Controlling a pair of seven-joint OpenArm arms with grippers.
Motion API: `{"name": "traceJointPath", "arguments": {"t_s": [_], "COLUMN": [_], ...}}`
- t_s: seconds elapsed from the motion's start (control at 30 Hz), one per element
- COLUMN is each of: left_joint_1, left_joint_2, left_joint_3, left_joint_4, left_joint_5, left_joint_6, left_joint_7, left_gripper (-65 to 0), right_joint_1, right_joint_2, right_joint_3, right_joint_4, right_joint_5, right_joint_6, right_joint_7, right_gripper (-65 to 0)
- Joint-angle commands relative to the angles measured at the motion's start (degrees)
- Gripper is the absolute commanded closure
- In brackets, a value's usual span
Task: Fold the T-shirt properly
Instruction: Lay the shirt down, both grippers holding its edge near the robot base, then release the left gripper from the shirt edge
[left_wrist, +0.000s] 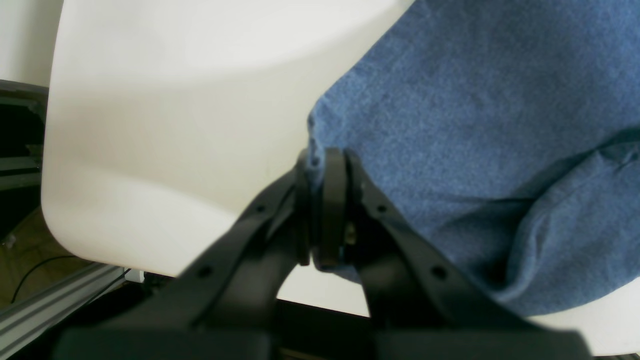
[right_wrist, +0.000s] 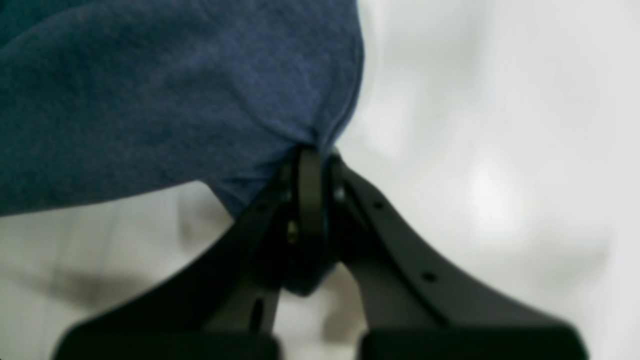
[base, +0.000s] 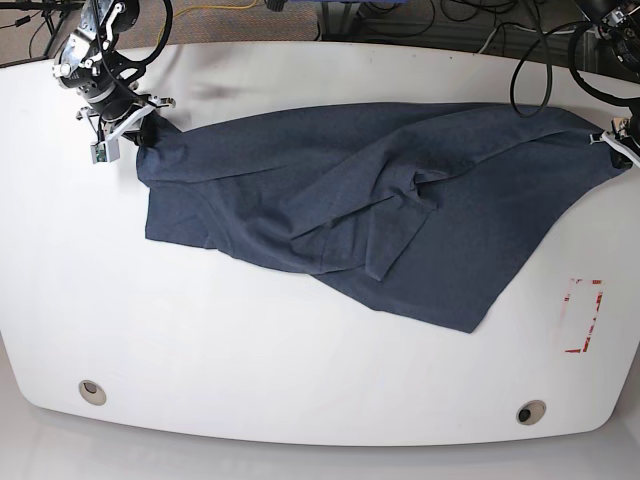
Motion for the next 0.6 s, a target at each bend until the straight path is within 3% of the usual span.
{"name": "traceJointPath", "arguments": {"t_s": [0.0,0.57], "left_joint_1": [-0.3,4.5], "left_joint_2": [-1.3,-1.3], "left_joint_3": [-0.5,-0.6], "left_joint_4": [0.9,1.5], "left_joint_5": [-0.1,-0.3], "left_joint_6": [-0.1,-0.1], "left_joint_7": [-0.8,-0.5], "left_gripper": [0.0,0.0], "right_joint_1": [0.0,-0.1], "right_joint_2": [0.6,0.6], "right_joint_3": [0.3,0.3], "right_joint_4": [0.9,0.9], "right_joint_5": [0.4,0.4], "right_joint_6": [0.5,0.5], "right_joint_7": [0.4,0.4], "right_gripper": [0.0,0.0]}}
